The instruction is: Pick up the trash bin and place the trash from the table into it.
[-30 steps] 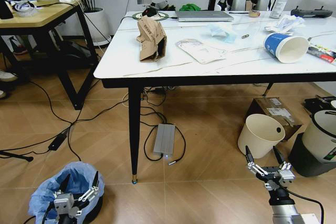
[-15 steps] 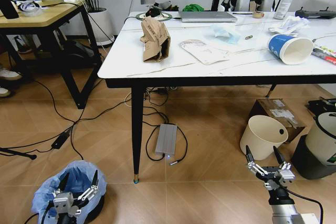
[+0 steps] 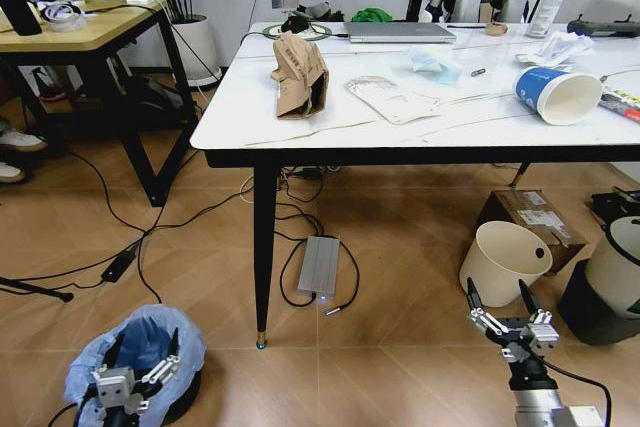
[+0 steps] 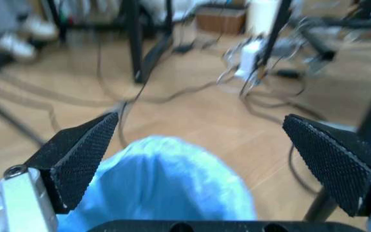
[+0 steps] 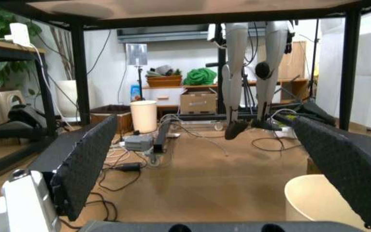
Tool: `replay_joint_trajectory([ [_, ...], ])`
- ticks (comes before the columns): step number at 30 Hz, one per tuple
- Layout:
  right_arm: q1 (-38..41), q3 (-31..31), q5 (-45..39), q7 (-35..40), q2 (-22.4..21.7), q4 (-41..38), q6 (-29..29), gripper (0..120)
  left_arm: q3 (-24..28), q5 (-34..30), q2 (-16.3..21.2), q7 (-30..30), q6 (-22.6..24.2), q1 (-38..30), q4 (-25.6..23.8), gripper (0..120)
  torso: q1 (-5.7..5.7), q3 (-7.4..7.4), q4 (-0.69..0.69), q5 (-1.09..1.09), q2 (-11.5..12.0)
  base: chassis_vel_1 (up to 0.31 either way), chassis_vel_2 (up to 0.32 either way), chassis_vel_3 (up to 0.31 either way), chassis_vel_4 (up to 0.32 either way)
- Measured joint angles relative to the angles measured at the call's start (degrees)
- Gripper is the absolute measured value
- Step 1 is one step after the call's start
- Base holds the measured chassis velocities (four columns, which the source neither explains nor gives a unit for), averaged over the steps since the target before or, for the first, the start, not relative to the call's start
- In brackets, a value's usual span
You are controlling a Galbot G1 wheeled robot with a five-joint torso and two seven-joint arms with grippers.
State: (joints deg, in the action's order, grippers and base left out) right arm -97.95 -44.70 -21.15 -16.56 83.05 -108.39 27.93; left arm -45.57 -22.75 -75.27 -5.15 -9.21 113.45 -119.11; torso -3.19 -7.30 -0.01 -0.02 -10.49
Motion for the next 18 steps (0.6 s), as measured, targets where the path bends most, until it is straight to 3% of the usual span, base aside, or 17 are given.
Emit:
replay_joint_trajectory([
  [4, 0.3, 0.8, 1.2, 0.0, 1.5, 0.9, 0.3, 100, -2.4, -7.2, 4.6, -5.0, 14.2, 1.3, -3.9, 100, -0.01, -0.02, 0.00, 0.02, 0.0, 0.000, 0.000, 0.000, 0.000],
  [9, 0.9, 1.7, 2.0, 0.0, 4.4, 2.9, 1.3, 100, -4.2, -11.2, 6.0, -7.5, 18.9, 1.7, -4.1, 100, -0.01, -0.03, 0.00, -0.01, 0.0, 0.000, 0.000, 0.000, 0.000],
  [14, 2.3, 1.8, 4.3, 0.0, 7.0, 5.5, 2.9, 100, -7.7, -12.8, 7.2, -7.4, 20.2, 3.3, -3.9, 100, -0.01, -0.04, 0.01, 0.01, -0.1, 0.000, 0.000, 0.000, 0.000],
  [18, 3.2, 1.7, 4.3, 0.0, 8.2, 6.7, 3.6, 100, -11.2, -14.3, 8.9, -7.4, 20.9, 2.8, -0.3, 100, -0.02, -0.05, 0.01, 0.00, -0.1, 0.000, 0.000, 0.000, 0.000],
])
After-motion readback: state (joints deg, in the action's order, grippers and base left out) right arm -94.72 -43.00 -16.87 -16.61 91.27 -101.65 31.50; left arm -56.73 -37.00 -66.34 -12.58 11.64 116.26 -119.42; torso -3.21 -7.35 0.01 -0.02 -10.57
